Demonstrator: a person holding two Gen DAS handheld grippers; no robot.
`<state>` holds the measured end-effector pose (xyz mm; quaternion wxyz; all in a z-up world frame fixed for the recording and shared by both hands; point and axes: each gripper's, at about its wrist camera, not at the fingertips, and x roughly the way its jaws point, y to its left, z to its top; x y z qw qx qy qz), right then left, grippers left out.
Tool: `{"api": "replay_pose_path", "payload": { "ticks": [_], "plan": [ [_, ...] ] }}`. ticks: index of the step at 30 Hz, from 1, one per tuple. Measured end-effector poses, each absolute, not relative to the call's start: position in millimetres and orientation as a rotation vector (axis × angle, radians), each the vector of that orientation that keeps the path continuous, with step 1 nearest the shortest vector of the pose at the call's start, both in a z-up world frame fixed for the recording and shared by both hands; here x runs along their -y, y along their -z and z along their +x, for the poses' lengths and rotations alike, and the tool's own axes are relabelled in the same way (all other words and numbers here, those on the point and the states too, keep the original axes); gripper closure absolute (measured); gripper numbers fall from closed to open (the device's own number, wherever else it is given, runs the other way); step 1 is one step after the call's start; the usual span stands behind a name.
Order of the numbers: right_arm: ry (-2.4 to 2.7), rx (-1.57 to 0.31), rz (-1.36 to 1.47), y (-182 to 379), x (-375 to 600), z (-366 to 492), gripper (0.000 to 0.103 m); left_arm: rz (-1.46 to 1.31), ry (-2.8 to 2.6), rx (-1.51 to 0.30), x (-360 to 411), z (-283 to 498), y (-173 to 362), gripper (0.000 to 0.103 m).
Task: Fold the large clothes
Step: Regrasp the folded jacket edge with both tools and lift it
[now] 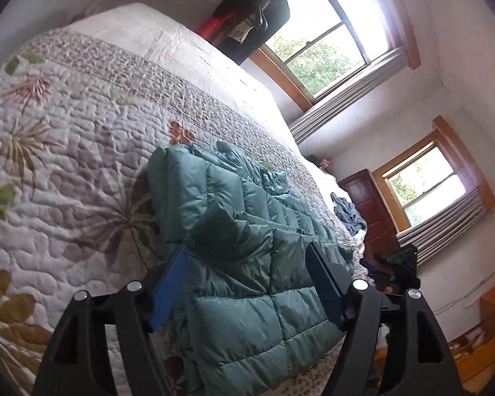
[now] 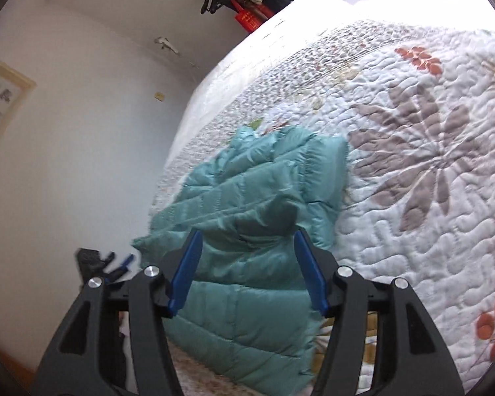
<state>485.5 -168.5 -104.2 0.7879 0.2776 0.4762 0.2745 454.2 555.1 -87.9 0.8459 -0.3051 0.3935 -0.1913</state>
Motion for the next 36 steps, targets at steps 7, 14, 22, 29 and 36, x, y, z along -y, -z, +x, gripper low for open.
{"api": "replay_pose_path", "payload": {
  "ticks": [7, 14, 22, 29, 36],
  "plan": [
    [-0.549, -1.047, 0.523, 129, 156, 494, 0.045, -0.508, 0.346, -0.911, -543, 475, 109, 0.03],
    [-0.56, -1.015, 0.475, 125, 147, 480, 0.093, -0.501, 0.329, -0.921, -537, 475, 114, 0.091],
    [-0.545, -0.906, 0.39, 84, 143, 456, 0.097, -0.466, 0.371, -0.773, -532, 451, 67, 0.099],
    [-0.504, -0.783, 0.358, 40, 141, 466, 0.097, -0.423, 0.39, -0.65, -528, 454, 11, 0.099],
    [-0.426, -0.677, 0.324, -6, 127, 538, 0.098, -0.446, 0.349, -0.611, -541, 529, -33, 0.1]
  ]
}}
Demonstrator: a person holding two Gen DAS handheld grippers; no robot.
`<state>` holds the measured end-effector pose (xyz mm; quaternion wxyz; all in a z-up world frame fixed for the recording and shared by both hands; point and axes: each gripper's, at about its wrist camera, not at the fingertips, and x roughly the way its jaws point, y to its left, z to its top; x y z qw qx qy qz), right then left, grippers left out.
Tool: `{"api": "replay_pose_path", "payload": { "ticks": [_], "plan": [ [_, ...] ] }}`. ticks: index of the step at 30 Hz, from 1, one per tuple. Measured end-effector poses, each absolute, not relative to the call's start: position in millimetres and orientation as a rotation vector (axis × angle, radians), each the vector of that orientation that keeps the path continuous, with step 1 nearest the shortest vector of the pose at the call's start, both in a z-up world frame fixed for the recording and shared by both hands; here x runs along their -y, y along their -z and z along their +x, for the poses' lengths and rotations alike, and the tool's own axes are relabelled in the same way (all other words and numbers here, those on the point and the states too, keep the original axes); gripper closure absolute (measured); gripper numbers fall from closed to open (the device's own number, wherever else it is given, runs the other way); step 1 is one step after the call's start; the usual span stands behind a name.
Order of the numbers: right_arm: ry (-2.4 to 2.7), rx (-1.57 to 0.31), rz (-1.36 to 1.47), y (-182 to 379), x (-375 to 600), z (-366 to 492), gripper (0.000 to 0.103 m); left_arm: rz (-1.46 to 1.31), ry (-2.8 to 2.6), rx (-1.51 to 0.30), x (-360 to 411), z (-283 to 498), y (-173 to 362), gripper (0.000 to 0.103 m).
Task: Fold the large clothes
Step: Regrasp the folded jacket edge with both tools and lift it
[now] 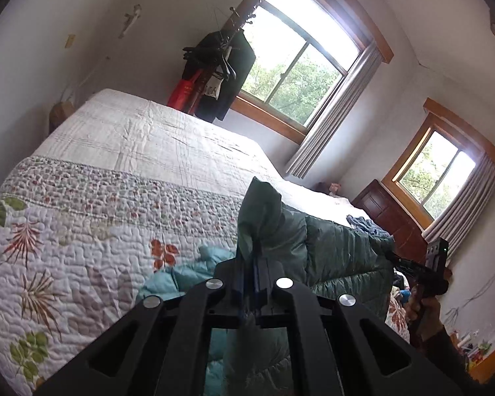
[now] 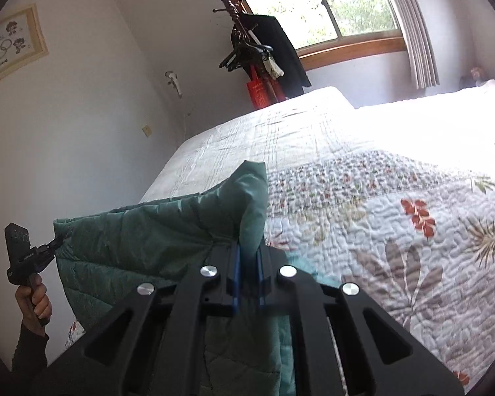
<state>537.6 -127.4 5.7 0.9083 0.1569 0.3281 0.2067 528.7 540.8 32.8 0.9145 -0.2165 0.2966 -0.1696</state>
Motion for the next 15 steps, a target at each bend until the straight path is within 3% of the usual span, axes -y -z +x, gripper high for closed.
{"api": "replay_pose_path", "payload": {
  "ticks": [5, 15],
  "plan": [
    [-0.345, -0.702, 0.332, 3, 115, 602, 0.098, -0.447, 0.279, -0.656, -545, 595, -26, 0.1],
    [-0.241, -0.869, 0.293, 85, 90, 692, 0.099, -0.573, 0.153, -0.84, -563, 688, 74, 0.101]
  ]
}}
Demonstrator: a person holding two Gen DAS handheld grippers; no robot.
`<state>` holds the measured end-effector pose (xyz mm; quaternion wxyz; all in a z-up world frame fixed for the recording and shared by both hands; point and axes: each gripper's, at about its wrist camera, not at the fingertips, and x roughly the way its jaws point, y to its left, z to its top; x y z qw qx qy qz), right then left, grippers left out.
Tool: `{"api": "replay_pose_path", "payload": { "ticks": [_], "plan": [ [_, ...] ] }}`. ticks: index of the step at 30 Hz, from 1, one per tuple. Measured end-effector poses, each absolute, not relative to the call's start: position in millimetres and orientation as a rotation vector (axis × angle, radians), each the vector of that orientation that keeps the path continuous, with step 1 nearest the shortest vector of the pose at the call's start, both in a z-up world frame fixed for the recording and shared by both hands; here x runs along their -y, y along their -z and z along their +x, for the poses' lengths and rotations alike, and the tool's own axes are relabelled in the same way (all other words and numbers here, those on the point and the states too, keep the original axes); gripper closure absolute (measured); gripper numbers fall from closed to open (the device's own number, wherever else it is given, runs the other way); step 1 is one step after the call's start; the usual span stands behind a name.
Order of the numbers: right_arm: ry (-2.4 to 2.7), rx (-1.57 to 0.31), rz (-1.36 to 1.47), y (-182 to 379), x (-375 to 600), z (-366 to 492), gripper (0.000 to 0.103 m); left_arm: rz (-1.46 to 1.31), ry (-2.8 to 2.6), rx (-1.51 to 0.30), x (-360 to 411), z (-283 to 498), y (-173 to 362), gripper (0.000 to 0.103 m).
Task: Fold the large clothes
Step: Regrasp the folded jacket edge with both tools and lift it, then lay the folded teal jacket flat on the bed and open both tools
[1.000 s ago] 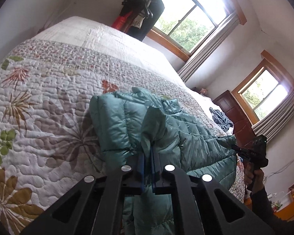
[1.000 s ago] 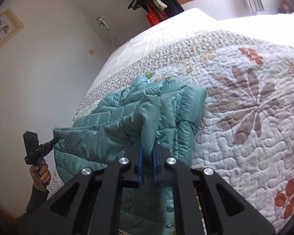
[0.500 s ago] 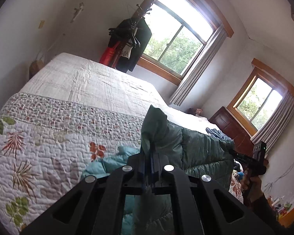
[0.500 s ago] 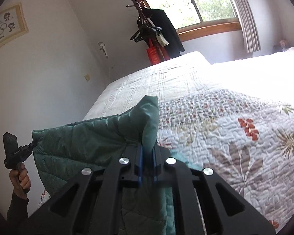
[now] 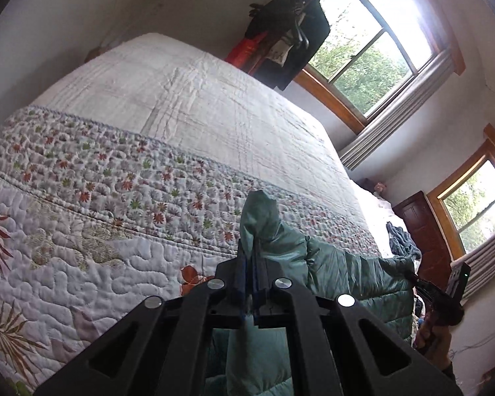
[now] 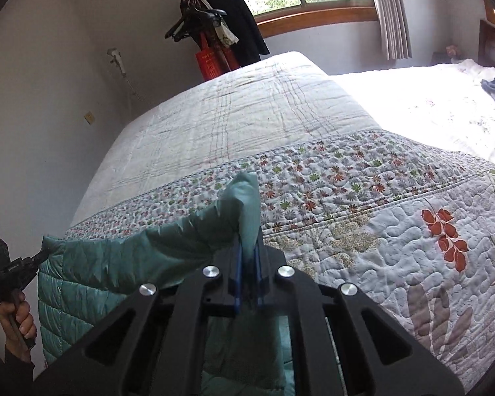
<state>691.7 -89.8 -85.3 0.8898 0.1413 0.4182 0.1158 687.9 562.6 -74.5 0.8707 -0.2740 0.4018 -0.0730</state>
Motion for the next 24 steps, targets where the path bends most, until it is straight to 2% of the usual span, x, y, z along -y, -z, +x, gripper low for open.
{"api": "replay_pose_path", "payload": {
  "ticks": [13, 18, 19, 21, 22, 24],
  "plan": [
    [-0.197, -1.09, 0.286, 175, 90, 740, 0.099, -0.664, 0.071, -1.017, -581, 722, 161, 0.101],
    [-0.197, -1.144, 0.247, 188, 82, 740, 0.094, -0.665, 0.071, -1.09, -579, 722, 181, 0.098],
    [-0.195, -1.142, 0.238, 185, 81, 739, 0.089, -0.657, 0.063, -1.09, -579, 720, 178, 0.094],
    [-0.194, -1.119, 0.238, 171, 85, 735, 0.086, -0.64, 0.03, -1.049, -582, 714, 160, 0.079],
    [-0.197, -1.096, 0.244, 162, 87, 731, 0.084, -0.636, 0.02, -1.018, -585, 709, 147, 0.064],
    [-0.21, -1.045, 0.258, 140, 92, 721, 0.083, -0.618, 0.033, -0.95, -585, 695, 117, 0.062]
  ]
}}
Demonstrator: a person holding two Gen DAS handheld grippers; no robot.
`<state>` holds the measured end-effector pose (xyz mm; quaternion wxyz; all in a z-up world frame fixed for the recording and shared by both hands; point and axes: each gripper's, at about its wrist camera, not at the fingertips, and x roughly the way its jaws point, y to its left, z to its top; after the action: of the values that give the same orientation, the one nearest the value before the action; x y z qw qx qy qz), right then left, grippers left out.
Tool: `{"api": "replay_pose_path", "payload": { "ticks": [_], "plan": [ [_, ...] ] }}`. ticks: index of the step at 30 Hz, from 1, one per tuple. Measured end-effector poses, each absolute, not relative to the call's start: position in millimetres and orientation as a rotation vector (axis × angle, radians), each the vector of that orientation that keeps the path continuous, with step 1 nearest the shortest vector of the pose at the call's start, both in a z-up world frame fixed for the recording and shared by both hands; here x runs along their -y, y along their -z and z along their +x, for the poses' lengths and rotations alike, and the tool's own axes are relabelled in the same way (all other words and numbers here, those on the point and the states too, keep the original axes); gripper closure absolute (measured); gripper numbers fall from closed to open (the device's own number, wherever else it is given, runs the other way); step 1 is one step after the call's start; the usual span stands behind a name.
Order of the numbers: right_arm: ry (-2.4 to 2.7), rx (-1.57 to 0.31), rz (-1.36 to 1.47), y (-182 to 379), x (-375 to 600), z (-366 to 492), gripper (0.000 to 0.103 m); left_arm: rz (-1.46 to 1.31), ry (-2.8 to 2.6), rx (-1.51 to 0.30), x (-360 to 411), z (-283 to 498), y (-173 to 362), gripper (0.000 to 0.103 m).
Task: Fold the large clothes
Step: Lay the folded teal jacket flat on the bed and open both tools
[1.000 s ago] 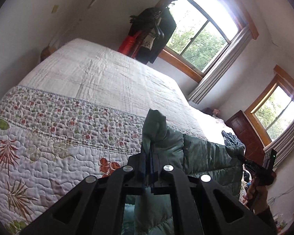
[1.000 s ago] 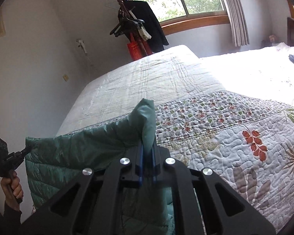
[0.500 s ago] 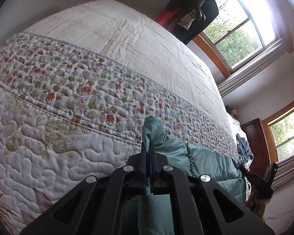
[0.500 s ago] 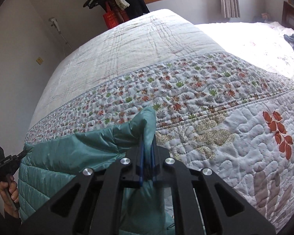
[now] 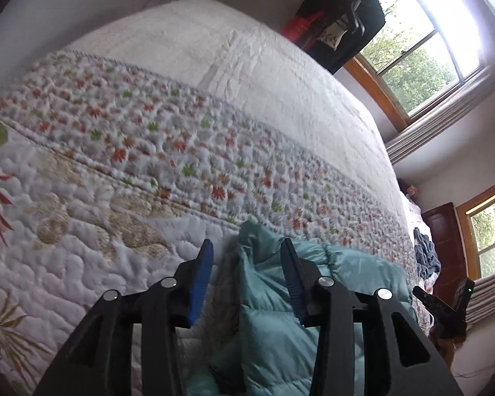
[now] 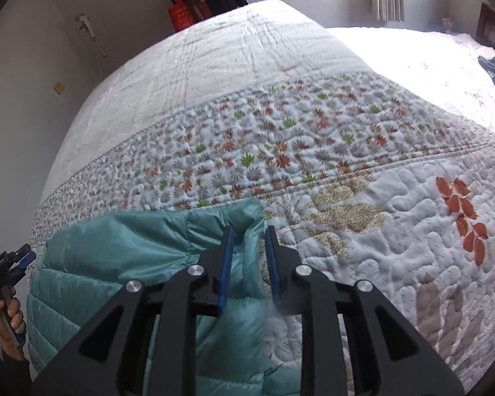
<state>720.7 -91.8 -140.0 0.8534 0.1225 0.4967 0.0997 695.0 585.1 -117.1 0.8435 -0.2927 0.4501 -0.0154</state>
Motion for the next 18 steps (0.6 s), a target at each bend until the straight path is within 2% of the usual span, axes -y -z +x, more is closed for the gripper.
{"api": "replay_pose_path", "payload": {
  "ticks": [3, 5, 9, 10, 13, 15, 18],
  "plan": [
    [-0.286, -1.022, 0.283, 120, 91, 704, 0.082, -0.592, 0.179, -0.918, -562, 681, 84, 0.061],
    [-0.342, -1.046, 0.293, 120, 84, 692, 0.082, -0.598, 0.285, -0.946, -541, 678, 83, 0.061],
    [-0.33, -1.161, 0.228, 156, 65, 689, 0.082, -0.534, 0.189, -1.107, -529, 687, 129, 0.066],
    [-0.317, -1.188, 0.226, 167, 64, 691, 0.085, -0.538, 0.165, -1.139, -531, 690, 142, 0.067],
    [-0.29, -1.206, 0.218, 180, 64, 695, 0.085, -0.53, 0.115, -1.17, -537, 692, 167, 0.069],
    [-0.29, -1.2, 0.204, 173, 61, 692, 0.083, -0.563, 0.116, -1.151, -542, 687, 162, 0.069],
    [-0.343, -1.14, 0.211, 142, 62, 673, 0.08, -0.533, 0.127, -1.064, -546, 666, 127, 0.068]
  ]
}}
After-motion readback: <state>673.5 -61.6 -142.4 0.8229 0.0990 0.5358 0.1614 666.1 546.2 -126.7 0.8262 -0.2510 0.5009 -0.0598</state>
